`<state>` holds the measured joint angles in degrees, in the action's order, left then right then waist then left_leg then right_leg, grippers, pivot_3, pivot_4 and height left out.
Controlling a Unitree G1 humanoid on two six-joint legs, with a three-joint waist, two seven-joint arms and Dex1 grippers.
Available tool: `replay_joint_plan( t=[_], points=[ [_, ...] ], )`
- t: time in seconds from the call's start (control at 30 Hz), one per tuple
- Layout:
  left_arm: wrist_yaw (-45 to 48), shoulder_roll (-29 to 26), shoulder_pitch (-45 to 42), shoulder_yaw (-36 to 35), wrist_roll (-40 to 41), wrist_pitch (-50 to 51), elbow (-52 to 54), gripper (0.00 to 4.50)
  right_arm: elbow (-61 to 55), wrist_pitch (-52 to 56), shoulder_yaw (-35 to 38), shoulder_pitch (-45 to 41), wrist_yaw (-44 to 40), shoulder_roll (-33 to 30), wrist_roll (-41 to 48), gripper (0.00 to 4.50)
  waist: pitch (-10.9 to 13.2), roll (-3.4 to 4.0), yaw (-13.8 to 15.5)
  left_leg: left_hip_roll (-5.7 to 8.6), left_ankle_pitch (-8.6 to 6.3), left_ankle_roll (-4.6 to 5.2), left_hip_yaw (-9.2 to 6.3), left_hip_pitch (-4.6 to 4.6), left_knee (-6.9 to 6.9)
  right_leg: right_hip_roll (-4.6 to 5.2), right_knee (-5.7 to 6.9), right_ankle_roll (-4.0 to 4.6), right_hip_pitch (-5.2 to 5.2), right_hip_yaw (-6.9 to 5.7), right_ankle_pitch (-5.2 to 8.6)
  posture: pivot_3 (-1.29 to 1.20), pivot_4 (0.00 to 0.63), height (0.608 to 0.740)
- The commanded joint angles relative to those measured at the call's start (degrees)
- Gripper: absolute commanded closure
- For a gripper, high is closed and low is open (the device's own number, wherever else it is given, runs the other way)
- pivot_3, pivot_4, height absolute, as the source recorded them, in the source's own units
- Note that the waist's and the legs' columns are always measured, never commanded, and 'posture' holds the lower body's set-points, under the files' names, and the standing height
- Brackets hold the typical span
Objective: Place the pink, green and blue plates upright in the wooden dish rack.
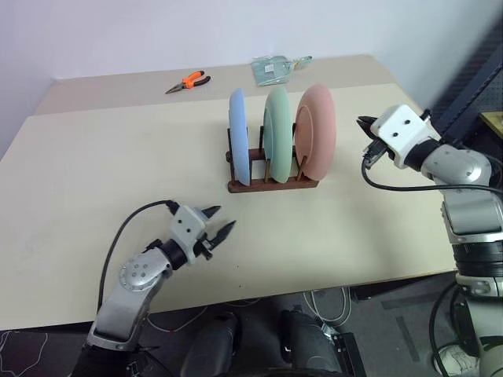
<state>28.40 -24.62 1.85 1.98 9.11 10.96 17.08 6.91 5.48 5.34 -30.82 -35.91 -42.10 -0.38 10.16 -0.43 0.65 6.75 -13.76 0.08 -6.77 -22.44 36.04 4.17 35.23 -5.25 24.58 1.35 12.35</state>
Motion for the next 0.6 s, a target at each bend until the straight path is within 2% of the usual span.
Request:
replay_joint_plan(
  t=[0.03,0.23,0.6],
  points=[
    [-4.0,-1.6,-0.8,-6.6,-2.5,-3.4,-3.2,2.04,0.5,-0.5,4.1,1.3,-1.7,1.3,6.0,4.46,0.0,0.00,-0.1,0.00,0.00,0.00,0.00,0.01,-0.02,-0.01,0.00,-0.07,0.00,0.00,-0.04,0.00,0.150,0.740],
    [-4.1,-3.0,1.0,-11.6,-1.4,-4.8,-5.7,2.04,4.1,4.1,6.9,4.1,-5.8,4.5,14.8,4.46,0.0,0.01,0.0,-0.02,-0.01,0.01,0.03,0.02,0.01,-0.01,0.00,-0.09,-0.01,0.01,-0.06,0.00,0.150,0.740],
    [-3.0,-2.2,5.7,-12.0,-0.9,-5.4,-5.1,2.04,8.3,0.4,4.1,7.5,-5.7,7.5,12.7,4.46,0.0,0.03,-0.2,-0.03,-0.01,0.01,0.04,0.04,-0.01,-0.01,0.03,-0.09,0.00,0.05,-0.07,0.00,0.150,0.740]
  ],
)
